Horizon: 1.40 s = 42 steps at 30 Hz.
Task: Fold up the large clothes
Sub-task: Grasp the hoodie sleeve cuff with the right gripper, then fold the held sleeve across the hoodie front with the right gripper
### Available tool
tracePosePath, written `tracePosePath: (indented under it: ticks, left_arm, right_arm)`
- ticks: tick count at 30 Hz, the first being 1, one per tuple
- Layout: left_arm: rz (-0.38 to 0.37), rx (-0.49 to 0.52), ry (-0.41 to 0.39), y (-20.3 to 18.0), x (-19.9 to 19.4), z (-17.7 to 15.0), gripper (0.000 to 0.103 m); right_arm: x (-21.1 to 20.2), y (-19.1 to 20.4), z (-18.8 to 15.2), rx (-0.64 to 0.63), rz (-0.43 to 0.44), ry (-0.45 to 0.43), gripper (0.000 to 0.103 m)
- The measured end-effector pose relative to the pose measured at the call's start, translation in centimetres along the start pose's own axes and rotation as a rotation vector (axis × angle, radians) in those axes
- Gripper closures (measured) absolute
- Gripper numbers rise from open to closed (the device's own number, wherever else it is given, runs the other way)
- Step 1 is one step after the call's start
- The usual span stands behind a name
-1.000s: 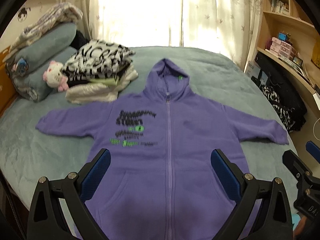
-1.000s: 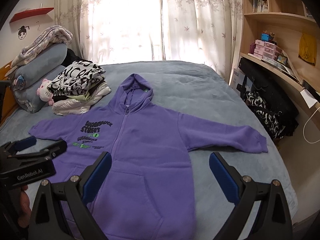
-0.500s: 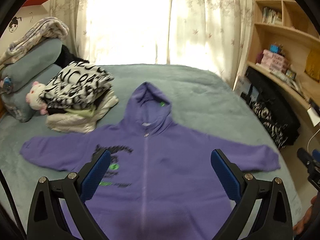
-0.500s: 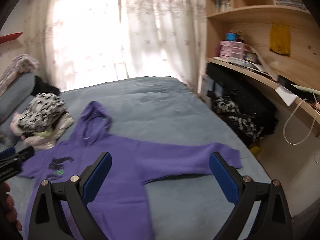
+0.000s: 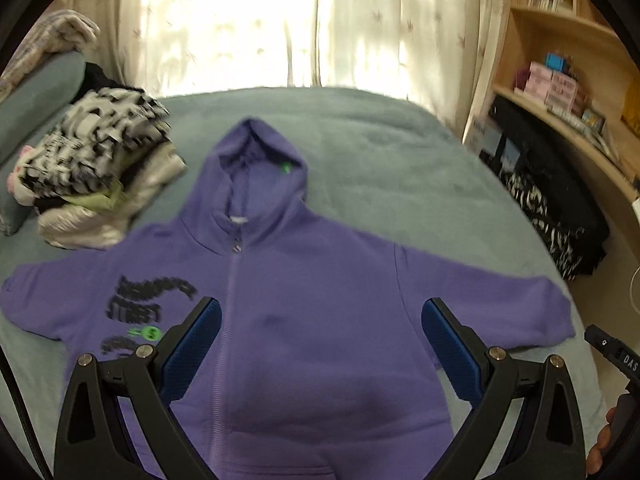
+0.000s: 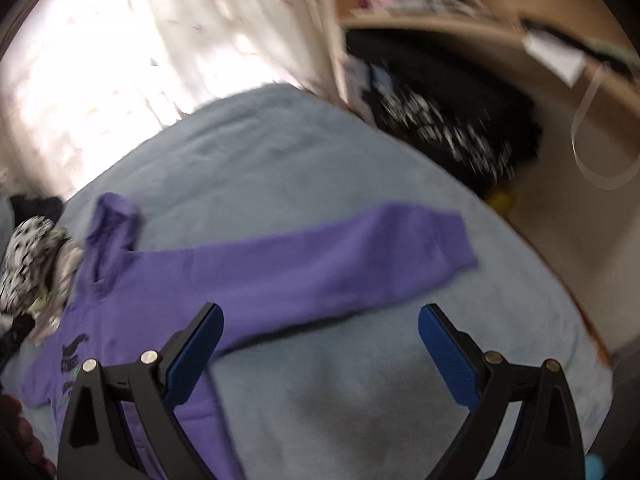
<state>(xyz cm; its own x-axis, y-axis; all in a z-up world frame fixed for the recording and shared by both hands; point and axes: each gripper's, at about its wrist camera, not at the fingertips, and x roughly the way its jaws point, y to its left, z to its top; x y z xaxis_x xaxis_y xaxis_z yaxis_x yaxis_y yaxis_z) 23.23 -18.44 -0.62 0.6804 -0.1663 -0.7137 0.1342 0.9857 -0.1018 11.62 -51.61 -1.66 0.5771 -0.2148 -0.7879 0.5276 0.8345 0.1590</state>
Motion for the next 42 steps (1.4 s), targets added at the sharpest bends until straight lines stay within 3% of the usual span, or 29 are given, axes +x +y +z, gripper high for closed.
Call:
tracePosePath:
  ticks: [6,12,16,20,23,25,26,28,31,35,39,42]
  left_arm:
    - [0.029,0.018,0.045,-1.1,5.1,-1.5,0.004]
    - [0.027,0.03,0.072,-1.7,8.0,-2.6,0.004]
    - [0.025,0.046,0.075,-2.3,9.1,-2.8,0.004]
    - [0.032,0.054,0.077,-2.9,10.1,-2.5,0.004]
    - [0.022,0.045,0.087,-3.2,10.9,-1.9,0.004]
    - [0.023,0.042,0.092,-3.2,11.2,-1.5,0.004]
    - [0.025,0.041,0.091,-3.1,11.2,-1.3,0.004]
    - [0.026,0.041,0.079,-2.6,10.8,-0.8,0.004]
    - [0.048,0.037,0.056,-1.0,10.0,-0.2,0.004]
    - [0.073,0.014,0.061,2.3,8.9,0.8,0.004]
    - [0.089,-0.042,0.047,6.7,7.4,1.5,0.004]
    - [0.101,-0.072,0.032,9.7,6.4,1.5,0.004]
  right_arm:
    - [5.0,-6.0,-1.2,0.155,-0.008,0.117,0.005]
    - [9.0,-11.0,-2.3,0.393,0.094,0.198,0.009]
    - [11.3,-12.7,-2.2,0.507,0.116,0.199,0.01]
    - [12.7,-12.9,-0.9,0.522,0.058,0.169,0.016]
    - [13.9,-12.4,0.6,0.488,-0.01,0.17,0.035]
    - [14.3,-11.8,1.5,0.445,-0.033,0.172,0.071]
    - [14.5,-11.5,1.9,0.424,-0.04,0.173,0.08]
    - [13.3,-9.8,2.9,0.347,-0.078,0.122,0.089]
    - [9.5,-5.8,4.4,0.207,-0.077,-0.026,0.092]
    - [2.5,3.8,4.9,-0.075,0.059,-0.203,0.093]
    - [-1.4,13.9,2.3,-0.333,0.232,-0.218,0.093]
    - [-1.3,19.3,-0.3,-0.451,0.286,-0.174,0.093]
